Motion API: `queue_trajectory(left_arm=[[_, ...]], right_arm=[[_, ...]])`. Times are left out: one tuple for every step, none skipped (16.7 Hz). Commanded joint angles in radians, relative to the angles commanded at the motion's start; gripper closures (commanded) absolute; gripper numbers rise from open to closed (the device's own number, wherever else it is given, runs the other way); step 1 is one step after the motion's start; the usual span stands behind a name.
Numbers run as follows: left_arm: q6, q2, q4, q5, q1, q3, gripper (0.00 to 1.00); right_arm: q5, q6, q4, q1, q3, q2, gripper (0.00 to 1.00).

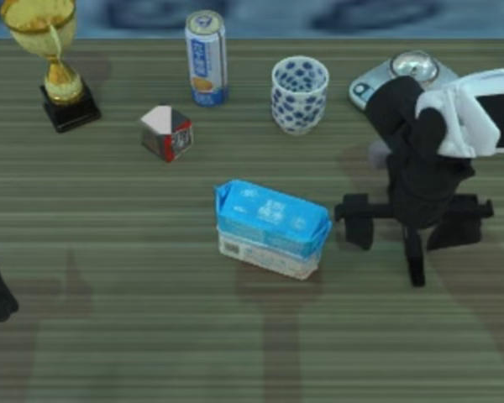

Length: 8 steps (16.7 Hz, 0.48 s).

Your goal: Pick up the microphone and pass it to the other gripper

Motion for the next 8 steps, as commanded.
queue_trajectory(left_arm=[[0.000, 0.000, 0.000, 0.000, 0.000, 0.000, 0.00], [0.000, 0.000, 0.000, 0.000, 0.000, 0.000, 0.00], [0.000, 0.000, 0.000, 0.000, 0.000, 0.000, 0.00], [0.000, 0.000, 0.000, 0.000, 0.000, 0.000, 0.00], [0.000, 0.000, 0.000, 0.000, 0.000, 0.000, 0.00], [0.000, 0.000, 0.000, 0.000, 0.000, 0.000, 0.00], [0.000, 0.000, 0.000, 0.000, 0.000, 0.000, 0.00], [0.000, 0.000, 0.000, 0.000, 0.000, 0.000, 0.00]], right_arm=[[0.000, 0.000, 0.000, 0.000, 0.000, 0.000, 0.45], [0.000, 0.000, 0.000, 0.000, 0.000, 0.000, 0.53], [0.000, 0.000, 0.000, 0.000, 0.000, 0.000, 0.60], [0.000, 0.000, 0.000, 0.000, 0.000, 0.000, 0.68], [0.000, 0.000, 0.000, 0.000, 0.000, 0.000, 0.75], [0.000, 0.000, 0.000, 0.000, 0.000, 0.000, 0.83], [0.000, 0.000, 0.000, 0.000, 0.000, 0.000, 0.90], [0.000, 0.000, 0.000, 0.000, 0.000, 0.000, 0.98]])
